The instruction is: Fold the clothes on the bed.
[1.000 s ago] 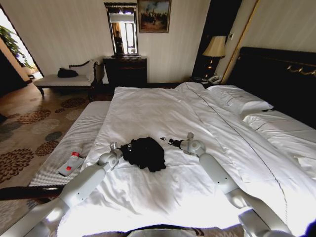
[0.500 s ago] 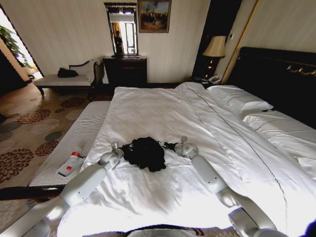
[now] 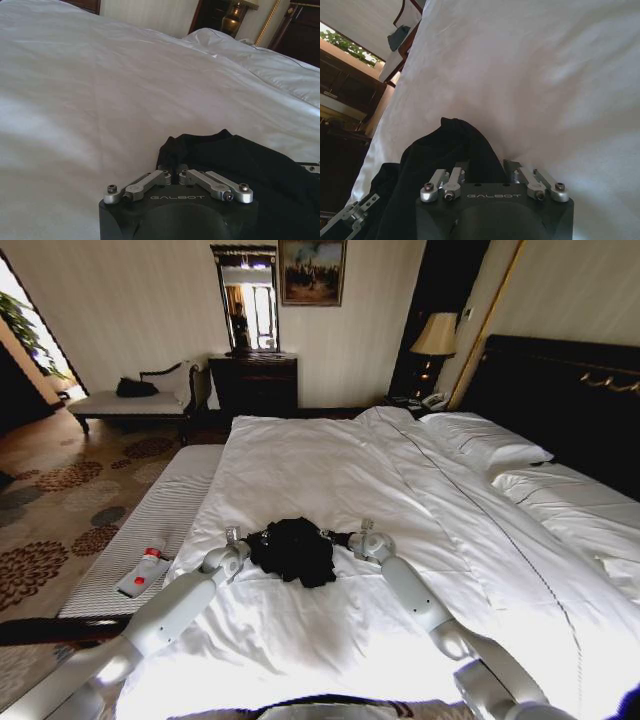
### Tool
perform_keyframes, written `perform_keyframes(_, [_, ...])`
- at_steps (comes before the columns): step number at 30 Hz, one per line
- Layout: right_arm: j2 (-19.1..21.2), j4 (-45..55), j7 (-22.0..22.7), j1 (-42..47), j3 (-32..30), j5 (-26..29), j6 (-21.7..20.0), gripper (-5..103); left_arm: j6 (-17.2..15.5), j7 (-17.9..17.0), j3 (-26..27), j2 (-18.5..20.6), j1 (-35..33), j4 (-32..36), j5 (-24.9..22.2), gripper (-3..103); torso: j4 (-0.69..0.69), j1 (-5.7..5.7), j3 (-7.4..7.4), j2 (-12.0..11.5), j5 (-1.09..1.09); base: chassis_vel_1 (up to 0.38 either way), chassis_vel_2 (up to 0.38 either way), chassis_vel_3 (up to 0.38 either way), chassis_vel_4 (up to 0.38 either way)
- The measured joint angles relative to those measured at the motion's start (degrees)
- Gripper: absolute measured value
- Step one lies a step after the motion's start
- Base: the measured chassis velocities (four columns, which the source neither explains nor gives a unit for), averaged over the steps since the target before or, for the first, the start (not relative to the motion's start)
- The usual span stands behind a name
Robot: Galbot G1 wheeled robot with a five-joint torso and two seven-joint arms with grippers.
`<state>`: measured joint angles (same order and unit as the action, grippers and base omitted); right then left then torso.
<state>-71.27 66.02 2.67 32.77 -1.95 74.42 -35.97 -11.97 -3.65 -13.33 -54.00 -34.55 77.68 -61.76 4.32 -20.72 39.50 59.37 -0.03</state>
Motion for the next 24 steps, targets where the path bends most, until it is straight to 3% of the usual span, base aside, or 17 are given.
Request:
perform_keyframes(3, [-0.1,-0.1,-0.1,-0.3,0.2,-0.1,0.1,24,0.0,0.0,0.0,-0.1,0.0,-0.1,0.0,2,0.0,0.0,0.0,0.0,0.0,0.0,0.0,0.0,0.0])
perform_keyframes(5, [-0.1,-0.1,-0.1,-0.3,0.2,-0.1,0.1,24,0.0,0.0,0.0,-0.1,0.0,-0.1,0.0,2,0.01,0.0,0.0,0.0,0.0,0.0,0.0,0.0,0.0])
perform_keyframes(6, [-0.2,0.1,-0.1,-0.3,0.3,-0.3,0.1,13,0.0,0.0,0.1,-0.1,0.0,-0.2,0.0,2,0.01,0.0,0.0,0.0,0.0,0.0,0.0,0.0,0.0])
perform_keyframes(8, [-0.3,0.5,-0.2,-0.3,0.4,-0.5,0.2,3,0.0,0.0,0.2,-0.1,0.0,-0.3,0.0,2,0.01,0.0,0.0,0.0,0.0,0.0,0.0,0.0,0.0])
perform_keyframes(24, [1.8,4.0,0.2,-0.2,0.5,-0.9,0.8,1,0.1,-0.2,1.1,0.6,-0.3,0.9,0.0,2,0.0,0.0,0.0,0.0,0.0,0.0,0.0,0.0,0.0])
